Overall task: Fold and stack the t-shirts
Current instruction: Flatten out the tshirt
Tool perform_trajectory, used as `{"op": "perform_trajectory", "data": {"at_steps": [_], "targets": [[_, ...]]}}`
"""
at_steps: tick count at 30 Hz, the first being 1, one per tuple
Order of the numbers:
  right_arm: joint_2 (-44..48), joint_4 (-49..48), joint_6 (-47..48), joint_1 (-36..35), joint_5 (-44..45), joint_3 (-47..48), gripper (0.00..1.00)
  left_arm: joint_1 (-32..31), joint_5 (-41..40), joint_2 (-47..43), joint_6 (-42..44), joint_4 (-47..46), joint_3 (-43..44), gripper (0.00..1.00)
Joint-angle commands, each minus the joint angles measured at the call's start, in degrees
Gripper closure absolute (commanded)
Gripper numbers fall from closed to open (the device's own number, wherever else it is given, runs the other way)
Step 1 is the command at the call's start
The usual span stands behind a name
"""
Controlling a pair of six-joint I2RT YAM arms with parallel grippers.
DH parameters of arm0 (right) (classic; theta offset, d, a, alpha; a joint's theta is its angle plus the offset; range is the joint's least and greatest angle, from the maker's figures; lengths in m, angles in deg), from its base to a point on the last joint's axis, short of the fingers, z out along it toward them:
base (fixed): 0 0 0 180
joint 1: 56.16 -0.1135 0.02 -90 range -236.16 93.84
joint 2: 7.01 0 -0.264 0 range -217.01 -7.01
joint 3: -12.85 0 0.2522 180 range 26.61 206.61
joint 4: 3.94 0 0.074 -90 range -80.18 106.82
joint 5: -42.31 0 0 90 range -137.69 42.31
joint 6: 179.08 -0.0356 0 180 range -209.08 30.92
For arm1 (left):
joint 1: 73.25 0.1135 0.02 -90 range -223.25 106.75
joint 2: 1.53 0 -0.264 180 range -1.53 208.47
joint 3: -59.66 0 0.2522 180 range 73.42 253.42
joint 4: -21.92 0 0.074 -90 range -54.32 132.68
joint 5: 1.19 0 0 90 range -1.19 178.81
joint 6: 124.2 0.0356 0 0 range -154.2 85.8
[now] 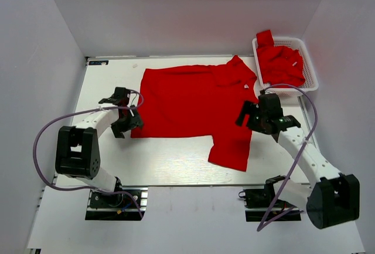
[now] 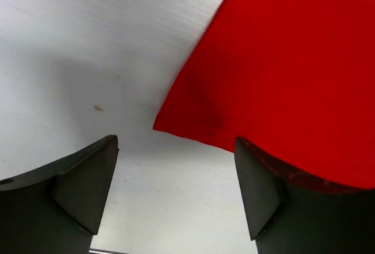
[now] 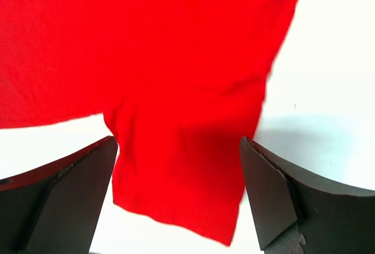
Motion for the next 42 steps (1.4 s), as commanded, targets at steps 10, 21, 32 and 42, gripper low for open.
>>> {"op": "perform_trajectory", "data": {"at_steps": [10,21,32,42], "targets": [[7.1,8.9,-3.3,-0.5,-6.5,-9.0,0.10,-0.8,1.9,-3.1,-1.5,-7.7,-7.1,0.33],[5.9,11.5,-4.7,-4.0,-8.2,-13.3,0.10,-0.8,3.9,1.0,-0.3,-12.6,-7.7,0.86],[-2.3,5.6,-8.2,-11.8,-5.4,-16.8,0.13,-0.8,7.0,-3.1,0.9,-16.2,-11.1,1.00],[-12.1,4.9,-15.3,-15.5,3.6,-12.5,1.00,-0.8,7.7,-12.0,2.0,-19.3,-12.8,1.00]]}}
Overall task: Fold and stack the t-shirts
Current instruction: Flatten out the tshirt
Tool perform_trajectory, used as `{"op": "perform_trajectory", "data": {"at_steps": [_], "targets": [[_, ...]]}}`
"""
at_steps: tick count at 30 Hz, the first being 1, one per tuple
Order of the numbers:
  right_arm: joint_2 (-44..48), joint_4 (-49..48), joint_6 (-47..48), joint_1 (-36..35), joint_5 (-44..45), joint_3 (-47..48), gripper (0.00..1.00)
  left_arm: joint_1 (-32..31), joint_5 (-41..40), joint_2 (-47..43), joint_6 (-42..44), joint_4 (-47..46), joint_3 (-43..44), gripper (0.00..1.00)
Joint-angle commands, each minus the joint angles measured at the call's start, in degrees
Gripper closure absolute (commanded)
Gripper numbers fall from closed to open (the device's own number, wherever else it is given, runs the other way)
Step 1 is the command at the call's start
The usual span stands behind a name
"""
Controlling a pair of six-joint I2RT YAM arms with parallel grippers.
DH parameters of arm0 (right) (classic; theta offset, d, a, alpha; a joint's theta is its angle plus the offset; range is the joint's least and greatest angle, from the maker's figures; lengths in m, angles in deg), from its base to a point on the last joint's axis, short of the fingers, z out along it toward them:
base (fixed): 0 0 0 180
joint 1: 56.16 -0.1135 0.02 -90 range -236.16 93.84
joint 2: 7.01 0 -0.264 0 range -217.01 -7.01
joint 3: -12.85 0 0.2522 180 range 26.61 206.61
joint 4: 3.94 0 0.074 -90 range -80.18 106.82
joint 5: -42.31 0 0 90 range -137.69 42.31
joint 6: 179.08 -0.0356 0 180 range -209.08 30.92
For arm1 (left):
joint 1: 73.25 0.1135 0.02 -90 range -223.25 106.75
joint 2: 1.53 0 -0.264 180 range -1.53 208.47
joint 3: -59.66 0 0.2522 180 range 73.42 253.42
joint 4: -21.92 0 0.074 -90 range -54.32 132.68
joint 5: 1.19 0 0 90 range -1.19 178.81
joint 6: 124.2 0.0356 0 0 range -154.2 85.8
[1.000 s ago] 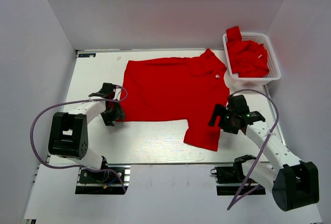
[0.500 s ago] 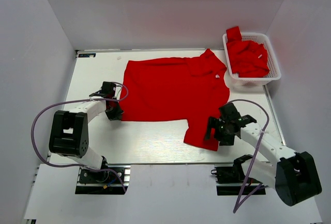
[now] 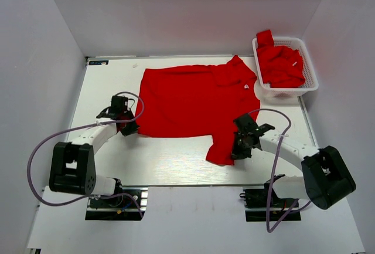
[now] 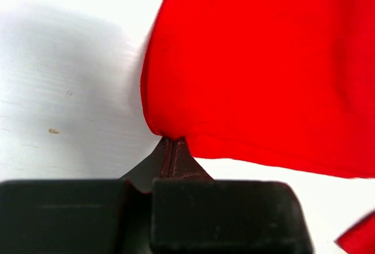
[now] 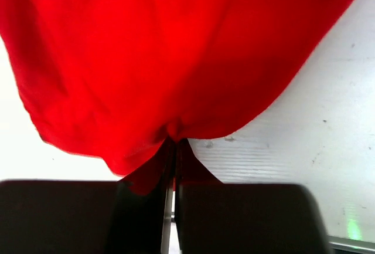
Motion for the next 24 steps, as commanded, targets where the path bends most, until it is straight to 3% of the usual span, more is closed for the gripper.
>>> {"op": "perform_trajectory", "data": {"at_steps": [1,4,9,16,20,24], "targets": [[-3.1,1.7,-4.5,-1.4,10.5,-0.6,1.00,-0.3,1.9,-4.3,1.1,-2.9,-0.1,1.00],[-0.3,2.7,-5.2,-1.6,14.7,1.1,1.00,-0.3,3.0,-4.8,1.7,-1.4,1.1,1.00],[13.1,-2.5,-1.1,-1.7,18.6,3.7,1.00,-0.3,4.3,-7.6,2.2,0.8,5.6,1.00],[24.0,-9.8,9.3,-1.5,28.7,15.4,1.00,-0.3,3.3,-14.5,3.3,1.9,19.8,1.00],[26.6,-24.5,14.8,-1.4,38.5,18.8,1.00,-0.3,-0.9,-15.6,3.9,1.9,28.9,1.00],[27.2,-36.6,26.4,-1.3,43.3,23.9,1.00,-0.3,-4.0,-15.1,4.5,3.1,39.6,1.00]]}}
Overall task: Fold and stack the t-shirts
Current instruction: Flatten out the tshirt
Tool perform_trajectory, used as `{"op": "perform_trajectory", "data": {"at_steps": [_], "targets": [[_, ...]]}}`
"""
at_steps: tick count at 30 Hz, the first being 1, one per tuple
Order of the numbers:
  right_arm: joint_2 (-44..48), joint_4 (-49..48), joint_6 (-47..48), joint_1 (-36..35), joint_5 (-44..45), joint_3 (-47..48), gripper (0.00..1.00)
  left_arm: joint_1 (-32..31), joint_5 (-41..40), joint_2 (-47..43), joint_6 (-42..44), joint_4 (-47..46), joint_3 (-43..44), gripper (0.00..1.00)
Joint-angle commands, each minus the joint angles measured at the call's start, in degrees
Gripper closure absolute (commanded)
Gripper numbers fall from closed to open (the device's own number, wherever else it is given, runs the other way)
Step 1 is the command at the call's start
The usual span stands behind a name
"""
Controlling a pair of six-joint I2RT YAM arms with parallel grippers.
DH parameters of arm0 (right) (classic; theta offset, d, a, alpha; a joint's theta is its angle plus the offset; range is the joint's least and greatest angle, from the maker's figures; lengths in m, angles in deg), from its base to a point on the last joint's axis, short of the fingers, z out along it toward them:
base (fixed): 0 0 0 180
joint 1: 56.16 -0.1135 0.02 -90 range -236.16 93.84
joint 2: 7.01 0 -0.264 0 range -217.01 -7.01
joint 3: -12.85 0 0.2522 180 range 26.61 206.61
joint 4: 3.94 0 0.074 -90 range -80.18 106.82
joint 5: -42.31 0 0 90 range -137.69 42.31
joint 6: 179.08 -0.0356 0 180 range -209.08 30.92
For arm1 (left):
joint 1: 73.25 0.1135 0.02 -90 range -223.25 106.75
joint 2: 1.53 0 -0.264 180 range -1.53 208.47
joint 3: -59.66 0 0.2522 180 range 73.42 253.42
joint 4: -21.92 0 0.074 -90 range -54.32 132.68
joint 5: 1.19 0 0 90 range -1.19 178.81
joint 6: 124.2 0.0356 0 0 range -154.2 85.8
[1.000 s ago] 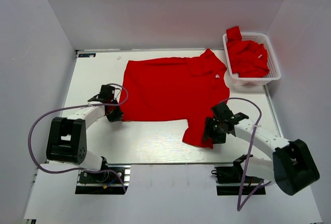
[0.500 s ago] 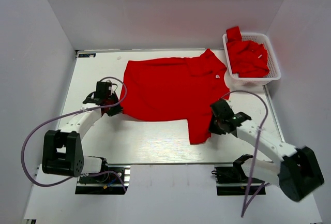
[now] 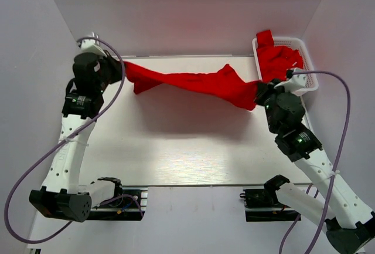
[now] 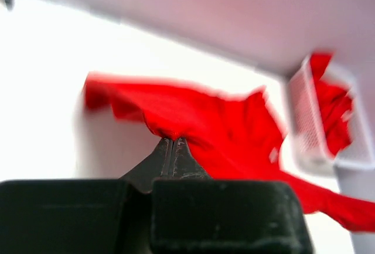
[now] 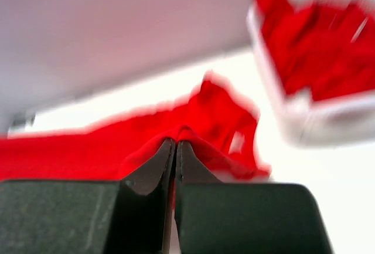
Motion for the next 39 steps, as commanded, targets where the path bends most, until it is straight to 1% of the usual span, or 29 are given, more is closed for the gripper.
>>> {"op": "perform_trajectory", "data": {"at_steps": [1,2,3,4,5,7,8,10,12,15,16,18,19,22,25,26,29,30,33,37,39], "targets": [[-0.2,-16.5,11.9,0.3,9.2,7.6,1.00,-0.1,-3.7,-0.8,1.7,1.0,7.8,1.00],[-1.1,-18.6,13.5,0.2,9.7,9.3,1.00,-0.1,-3.7,-0.2,1.7,1.6,11.3,1.00],[-1.5,-19.4,17.4,0.3,11.3,10.8,1.00,-0.1,-3.7,-0.2,2.5,1.6,13.2,1.00],[-2.0,-20.4,19.0,0.1,11.6,15.1,1.00,-0.1,-4.3,0.4,2.5,3.3,15.2,1.00],[-3.2,-21.4,22.0,0.3,11.5,16.6,1.00,0.5,-4.9,1.3,3.1,4.2,19.4,1.00],[-3.9,-21.7,23.3,0.2,10.9,22.3,1.00,0.5,-5.5,1.8,4.9,4.9,22.8,1.00],[-4.8,-21.4,26.4,0.3,10.0,23.7,1.00,0.5,-5.5,1.9,6.1,4.9,25.4,1.00],[-5.4,-21.5,27.8,0.3,9.2,28.4,1.00,0.5,-4.9,1.9,7.4,4.9,28.1,1.00],[-5.9,-21.2,29.9,0.3,8.4,31.7,1.00,0.5,-3.8,2.5,9.0,6.2,32.9,1.00],[-5.8,-19.5,31.2,0.2,5.6,37.1,1.00,0.5,-2.5,2.5,10.6,7.9,38.1,1.00],[-5.9,-18.1,31.5,0.1,3.5,40.6,1.00,0.5,-2.5,2.5,10.6,8.5,39.9,1.00],[-6.2,-16.7,31.7,0.2,1.3,43.2,1.00,0.5,-2.5,1.7,11.7,8.6,41.3,1.00],[-6.4,-14.4,31.8,0.2,0.5,45.7,1.00,0.5,-2.5,1.7,11.7,8.6,41.3,1.00],[-6.9,-11.2,32.1,0.1,-3.0,51.5,1.00,0.5,-2.5,-0.3,12.2,8.6,43.9,1.00],[-6.3,-10.1,32.4,0.0,-6.3,55.8,1.00,0.5,-2.0,-2.6,12.8,8.6,45.3,1.00],[-6.5,-9.4,32.3,0.1,-8.8,58.3,1.00,0.5,-2.0,-3.2,13.5,8.0,45.3,1.00],[-6.0,-9.2,33.4,0.2,-11.8,60.5,1.00,0.5,-2.0,-3.9,14.4,8.0,48.5,1.00],[-6.2,-9.2,33.9,0.2,-12.5,62.6,1.00,0.5,-1.4,-3.9,14.4,8.0,49.3,1.00],[-4.8,-10.0,34.4,0.2,-14.7,63.9,1.00,0.5,-0.5,-5.0,15.5,7.5,52.2,1.00],[-3.0,-10.6,35.2,0.3,-15.0,64.1,1.00,0.5,-0.5,-6.7,16.1,5.6,52.2,1.00],[-2.3,-9.6,34.7,0.2,-16.9,63.8,1.00,0.5,-0.5,-7.4,16.1,5.6,52.2,1.00]]}}
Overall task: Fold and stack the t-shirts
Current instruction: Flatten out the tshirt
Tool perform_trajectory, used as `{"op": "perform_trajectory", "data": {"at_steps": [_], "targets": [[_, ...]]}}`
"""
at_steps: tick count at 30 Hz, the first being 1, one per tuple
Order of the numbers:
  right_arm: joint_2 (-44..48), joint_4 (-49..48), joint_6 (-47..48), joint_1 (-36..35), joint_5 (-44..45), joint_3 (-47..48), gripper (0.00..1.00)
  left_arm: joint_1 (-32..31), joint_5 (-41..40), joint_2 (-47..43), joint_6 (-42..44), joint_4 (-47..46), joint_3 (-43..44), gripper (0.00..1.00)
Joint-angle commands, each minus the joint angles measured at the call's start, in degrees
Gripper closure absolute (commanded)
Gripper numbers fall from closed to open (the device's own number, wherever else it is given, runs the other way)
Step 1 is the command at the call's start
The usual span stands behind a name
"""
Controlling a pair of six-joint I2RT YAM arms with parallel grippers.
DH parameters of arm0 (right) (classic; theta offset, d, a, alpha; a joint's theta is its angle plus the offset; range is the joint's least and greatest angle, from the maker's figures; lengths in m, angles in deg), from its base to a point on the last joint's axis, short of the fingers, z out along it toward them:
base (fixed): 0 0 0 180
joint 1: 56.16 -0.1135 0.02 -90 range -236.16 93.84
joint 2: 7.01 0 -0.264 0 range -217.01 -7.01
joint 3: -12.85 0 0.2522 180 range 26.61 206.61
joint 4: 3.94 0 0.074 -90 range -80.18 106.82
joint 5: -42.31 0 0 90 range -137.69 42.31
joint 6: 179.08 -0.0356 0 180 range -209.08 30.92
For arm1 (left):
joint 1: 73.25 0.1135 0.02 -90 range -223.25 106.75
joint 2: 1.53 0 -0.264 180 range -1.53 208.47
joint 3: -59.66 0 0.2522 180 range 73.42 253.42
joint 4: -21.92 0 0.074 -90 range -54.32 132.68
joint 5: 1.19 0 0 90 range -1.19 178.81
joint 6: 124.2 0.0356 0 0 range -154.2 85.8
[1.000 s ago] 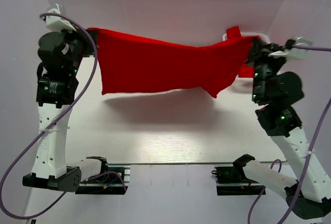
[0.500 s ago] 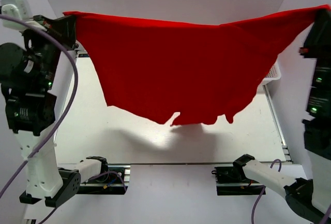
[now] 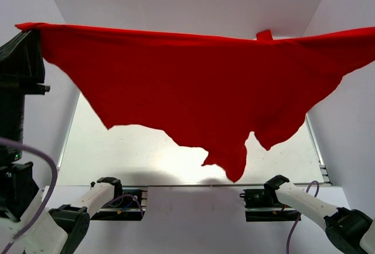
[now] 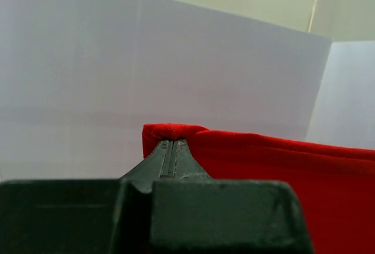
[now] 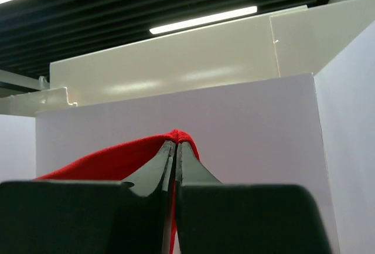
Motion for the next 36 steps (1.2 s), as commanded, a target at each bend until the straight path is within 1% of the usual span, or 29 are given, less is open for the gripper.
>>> {"op": "perform_trajectory", "data": {"at_steps": [1,4,7,9,10,12,13,14,15,16,17,18,20,21,22,23,24,25,26,27,28,29,30,31,32,33,34,35,36], "targets": [[2.1,-2.4,1.4,0.1,-1.1,1.0,1.00,0.3,-1.5,0.4,1.6,-0.9,0.3,1.00],[1.6,-3.4,1.9,0.1,-0.3,-0.2,1.00,0.3,0.9,0.4,2.2,-0.9,0.3,1.00],[-0.2,-4.0,2.7,-0.1,1.6,-1.2,1.00,0.3,0.9,1.0,2.2,-1.4,-1.4,1.00],[-1.5,-4.6,3.2,0.0,3.1,-3.2,1.00,0.3,0.9,1.6,2.2,-1.4,-4.1,1.00],[-1.9,-5.5,3.2,-0.2,3.9,-6.2,1.00,0.3,0.4,1.6,1.6,-2.0,-5.3,1.00],[-3.4,-8.3,4.1,0.1,5.6,-9.0,1.00,0.3,0.4,3.2,0.9,-2.6,-9.8,1.00],[-3.8,-11.6,4.6,-0.2,8.7,-13.7,1.00,0.3,-0.1,3.7,0.8,-3.4,-11.4,1.00],[-6.1,-12.5,6.3,0.0,10.1,-15.1,1.00,0.3,-0.8,4.4,0.1,-4.2,-14.6,1.00],[-6.7,-13.4,6.8,-0.1,13.2,-16.5,1.00,0.3,-1.6,6.4,-0.6,-4.2,-16.2,1.00],[-7.7,-15.7,7.3,0.1,16.5,-18.9,1.00,0.3,-3.7,7.5,-0.7,-4.9,-17.6,1.00],[-10.9,-16.3,8.9,0.2,19.4,-21.4,1.00,0.3,-4.5,8.7,-1.3,-5.8,-21.1,1.00],[-12.1,-17.0,9.2,0.2,20.6,-24.2,1.00,0.3,-5.6,9.9,-2.2,-5.8,-22.8,1.00],[-15.3,-22.1,10.5,0.5,25.2,-29.0,1.00,0.3,-7.4,13.9,-2.9,-8.0,-28.6,1.00],[-17.6,-23.9,10.4,0.6,26.2,-32.6,1.00,0.3,-8.7,15.2,-4.1,-8.8,-30.6,1.00],[-20.2,-24.7,9.1,0.9,26.7,-33.9,1.00,0.3,-8.7,16.6,-4.1,-9.8,-34.8,1.00],[-22.0,-25.1,8.3,2.2,27.9,-36.8,1.00,0.3,-8.7,19.3,-4.1,-12.3,-36.9,1.00],[-27.0,-25.2,6.2,2.7,27.9,-37.5,1.00,0.8,-9.6,21.0,-5.0,-13.5,-40.3,1.00],[-28.8,-25.0,3.5,3.9,28.4,-38.0,1.00,0.9,-9.6,22.7,-5.0,-14.6,-41.6,1.00],[-32.7,-23.4,2.1,4.8,27.3,-37.8,1.00,0.9,-10.7,26.8,-4.5,-16.4,-42.5,1.00],[-37.1,-20.2,-1.6,6.0,26.5,-37.1,1.00,0.9,-11.2,29.4,-3.7,-16.5,-42.5,1.00],[-39.2,-18.8,-4.6,7.2,22.3,-36.4,1.00,0.9,-11.2,32.0,-2.9,-16.5,-41.6,1.00],[-45.7,-16.9,-6.9,8.0,21.0,-33.5,1.00,0.9,-12.9,37.5,-2.3,-16.5,-39.6,1.00],[-48.0,-15.4,-7.6,8.8,18.5,-32.6,1.00,1.5,-13.4,40.5,-1.7,-16.5,-38.3,1.00],[-50.3,-14.7,-9.0,9.5,17.8,-30.3,1.00,1.5,-13.4,43.2,-1.2,-17.2,-37.4,1.00],[-54.8,-11.9,-11.1,10.4,15.9,-26.6,1.00,2.2,-13.4,46.1,-1.2,-17.9,-34.7,1.00],[-59.5,-9.2,-11.7,10.9,15.2,-22.5,1.00,2.2,-12.3,52.2,-1.2,-18.0,-32.7,1.00],[-61.4,-8.1,-12.8,11.1,14.2,-20.7,1.00,2.7,-11.5,55.2,-1.2,-18.6,-30.9,1.00],[-65.4,-6.7,-13.3,12.1,11.7,-18.7,1.00,2.7,-10.8,58.3,-1.2,-18.6,-26.7,1.00],[-67.3,-6.0,-13.5,12.3,10.7,-14.0,1.00,3.3,-10.1,61.4,-0.6,-17.6,-23.8,1.00]]}}
